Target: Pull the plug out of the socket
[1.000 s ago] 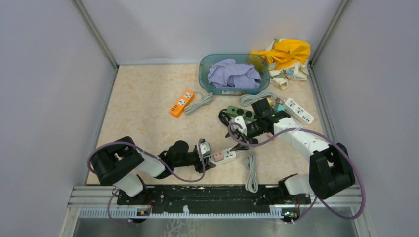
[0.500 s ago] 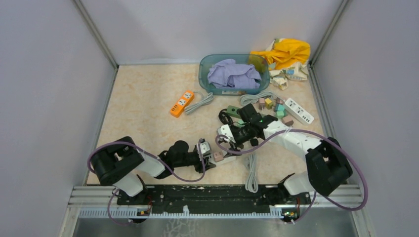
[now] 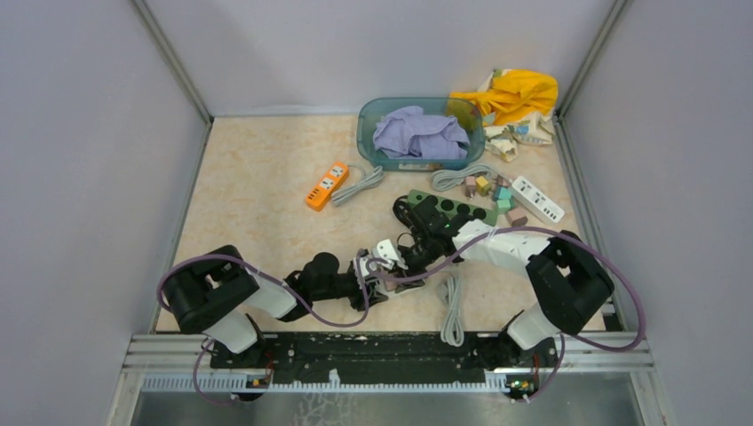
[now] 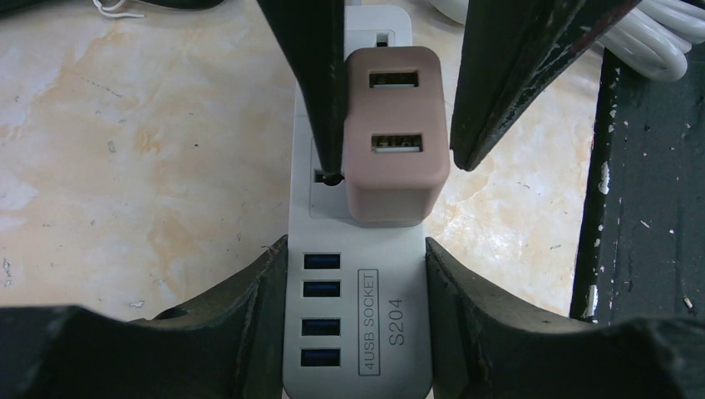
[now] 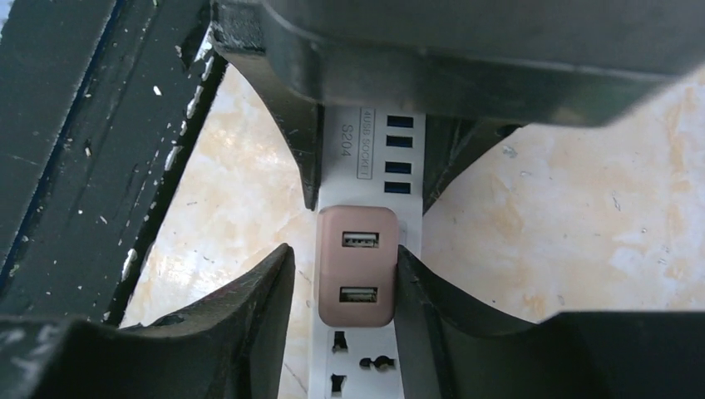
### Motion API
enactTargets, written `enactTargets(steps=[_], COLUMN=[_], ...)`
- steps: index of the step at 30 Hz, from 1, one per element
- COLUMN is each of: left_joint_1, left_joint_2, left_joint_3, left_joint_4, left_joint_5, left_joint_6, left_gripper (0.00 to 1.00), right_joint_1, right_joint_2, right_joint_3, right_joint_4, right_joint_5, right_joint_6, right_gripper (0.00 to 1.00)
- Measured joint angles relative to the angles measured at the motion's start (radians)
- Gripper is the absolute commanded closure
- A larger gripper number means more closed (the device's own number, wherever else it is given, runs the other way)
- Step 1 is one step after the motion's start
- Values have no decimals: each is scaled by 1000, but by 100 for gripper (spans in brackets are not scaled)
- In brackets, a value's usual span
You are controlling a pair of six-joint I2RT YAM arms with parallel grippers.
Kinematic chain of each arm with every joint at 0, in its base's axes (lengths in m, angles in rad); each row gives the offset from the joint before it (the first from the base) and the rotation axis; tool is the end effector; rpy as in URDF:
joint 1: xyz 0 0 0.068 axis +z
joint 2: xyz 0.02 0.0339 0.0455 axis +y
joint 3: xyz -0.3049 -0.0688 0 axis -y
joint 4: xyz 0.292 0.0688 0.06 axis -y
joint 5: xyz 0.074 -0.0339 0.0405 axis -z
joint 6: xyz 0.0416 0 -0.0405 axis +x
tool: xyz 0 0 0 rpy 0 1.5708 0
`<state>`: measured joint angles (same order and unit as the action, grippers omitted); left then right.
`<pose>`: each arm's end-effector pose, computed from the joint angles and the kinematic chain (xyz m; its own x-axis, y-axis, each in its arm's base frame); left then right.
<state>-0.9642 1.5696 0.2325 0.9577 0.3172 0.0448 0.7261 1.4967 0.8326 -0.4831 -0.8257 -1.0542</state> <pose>0.1325 -0.2137 0.1062 -0.1686 0.3176 -0.9331 0.9543 0.2897 -0.0738 0.2088 0.2263 0.1917 0.2512 -0.5654 -0.7856 -0.9267 -0.3749 -0.0264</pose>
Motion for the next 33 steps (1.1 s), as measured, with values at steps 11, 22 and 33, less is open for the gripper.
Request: enactTargets(steps=[11, 22, 33], left_joint_1=[0, 0, 0], left_joint_2=[-3, -8, -9], left_joint_3=[0, 0, 0], left_joint_4=[-1, -15, -14], left_joint_5=[-1, 6, -3], left_joint_6=[6, 9, 13], left_gripper=[99, 99, 99], right_joint_1=[11, 25, 2], right_joint_2=[10, 21, 31], right_joint_3=[29, 34, 47], right_joint_4=[-34, 0, -8], right_joint_5=[16, 21, 31], right_joint_6=[25, 134, 167], right_gripper=[97, 100, 100])
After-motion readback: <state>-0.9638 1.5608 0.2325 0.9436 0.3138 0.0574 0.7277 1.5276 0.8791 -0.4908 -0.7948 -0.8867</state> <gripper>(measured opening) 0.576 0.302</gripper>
